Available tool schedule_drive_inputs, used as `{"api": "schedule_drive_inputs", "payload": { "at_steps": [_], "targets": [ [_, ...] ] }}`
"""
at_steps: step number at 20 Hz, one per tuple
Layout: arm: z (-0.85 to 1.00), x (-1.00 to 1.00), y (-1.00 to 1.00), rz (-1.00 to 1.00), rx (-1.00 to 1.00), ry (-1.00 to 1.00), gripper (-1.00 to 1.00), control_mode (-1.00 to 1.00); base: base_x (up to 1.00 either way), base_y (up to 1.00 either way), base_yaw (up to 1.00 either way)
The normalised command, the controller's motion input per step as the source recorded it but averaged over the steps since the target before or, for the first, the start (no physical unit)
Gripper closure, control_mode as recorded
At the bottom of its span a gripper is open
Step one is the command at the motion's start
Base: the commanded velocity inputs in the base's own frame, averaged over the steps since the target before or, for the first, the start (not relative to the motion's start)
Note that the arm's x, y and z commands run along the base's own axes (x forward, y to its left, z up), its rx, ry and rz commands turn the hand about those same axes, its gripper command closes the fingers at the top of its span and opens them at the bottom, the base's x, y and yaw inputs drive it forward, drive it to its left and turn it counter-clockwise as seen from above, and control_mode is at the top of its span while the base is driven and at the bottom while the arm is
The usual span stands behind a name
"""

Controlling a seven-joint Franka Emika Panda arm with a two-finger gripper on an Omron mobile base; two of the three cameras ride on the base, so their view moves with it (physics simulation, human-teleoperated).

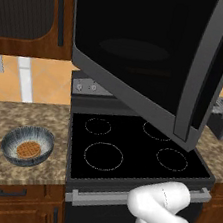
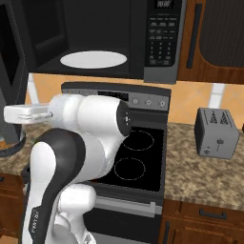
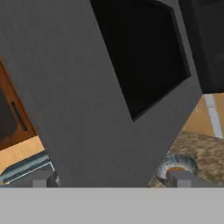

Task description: Open the microwave, place the bowl with waffle inside the microwave, then close the microwave door and turn it on.

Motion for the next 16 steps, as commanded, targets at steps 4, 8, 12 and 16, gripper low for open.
{"api": "schedule_drive_inputs", "payload": {
  "at_steps": [4, 8, 12, 16],
  "targets": [
    [0.0, 0.87, -0.06, 0.48, 0.21, 0.04, -1.0, -1.0, 0.0, 0.0, 0.0],
    [0.0, 0.57, 0.63, 0.06, 0.02, 0.09, -1.0, -1.0, 0.0, 0.0, 0.0],
    [0.0, 0.13, 0.96, 0.04, -0.07, 0.07, -1.0, -1.0, 0.0, 0.0, 0.0],
    [0.0, -0.85, 1.0, 0.2, -0.14, 0.0, -1.0, -1.0, 0.0, 0.0, 0.0]
  ]
}}
